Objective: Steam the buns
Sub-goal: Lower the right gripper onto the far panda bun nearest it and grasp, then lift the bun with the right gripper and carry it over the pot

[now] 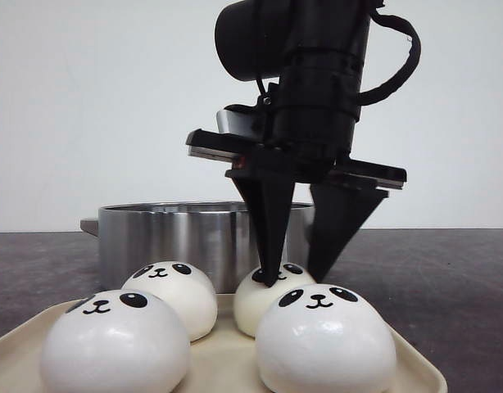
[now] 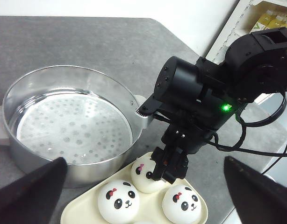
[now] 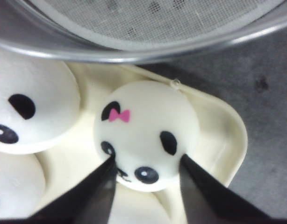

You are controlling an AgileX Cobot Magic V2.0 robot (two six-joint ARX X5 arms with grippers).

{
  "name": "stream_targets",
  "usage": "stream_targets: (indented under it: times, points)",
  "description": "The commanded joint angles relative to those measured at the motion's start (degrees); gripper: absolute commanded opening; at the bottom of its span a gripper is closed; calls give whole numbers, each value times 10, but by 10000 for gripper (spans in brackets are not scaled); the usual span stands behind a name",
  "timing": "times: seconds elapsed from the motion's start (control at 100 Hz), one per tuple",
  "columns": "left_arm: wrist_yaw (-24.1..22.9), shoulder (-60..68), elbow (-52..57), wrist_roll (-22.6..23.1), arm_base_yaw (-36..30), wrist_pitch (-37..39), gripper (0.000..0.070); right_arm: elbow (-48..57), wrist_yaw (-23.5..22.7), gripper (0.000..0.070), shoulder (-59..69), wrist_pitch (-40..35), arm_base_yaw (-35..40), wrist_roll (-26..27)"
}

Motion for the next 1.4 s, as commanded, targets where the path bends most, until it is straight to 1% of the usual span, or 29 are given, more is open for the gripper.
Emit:
stream_targets:
  times: [0.0,0.05,0.3,0.49,0.65,0.76,0.86,0.95,1.05,1.16,1.33,1.39]
  points:
    - [-2,1,7,5,-2,4,700,5,-16,0,22,3,6,-21]
    - [-2,1,7,5,-2,4,700,5,-16,0,28,2,8,-28]
    - [-2,1,7,5,-2,-20,700,5,-8,0,32,21,18,-28]
    - [-3,1,7,5,-2,-42,700,5,30,1,-16,33,26,-28]
    - [-3,1,7,5,-2,-42,700,5,38,1,-58,30,43,-27]
    - [-3,1,7,5,-2,-42,700,5,40,1,-93,29,68,-25]
    - [-3,1,7,5,-2,-41,700,8,59,0,-134,41,90,-18]
    - [-3,1,7,5,-2,-37,700,20,71,0,-163,63,96,-10]
    - [-3,1,7,5,-2,-33,700,59,85,0,-169,68,77,-18]
    - [-3,1,7,5,-2,-35,700,111,82,0,-153,70,31,-41]
    - [-3,1,7,5,-3,-34,700,197,63,0,-72,60,-34,-67]
    - [-3,1,7,5,-2,-34,700,224,60,0,-35,54,-50,-68]
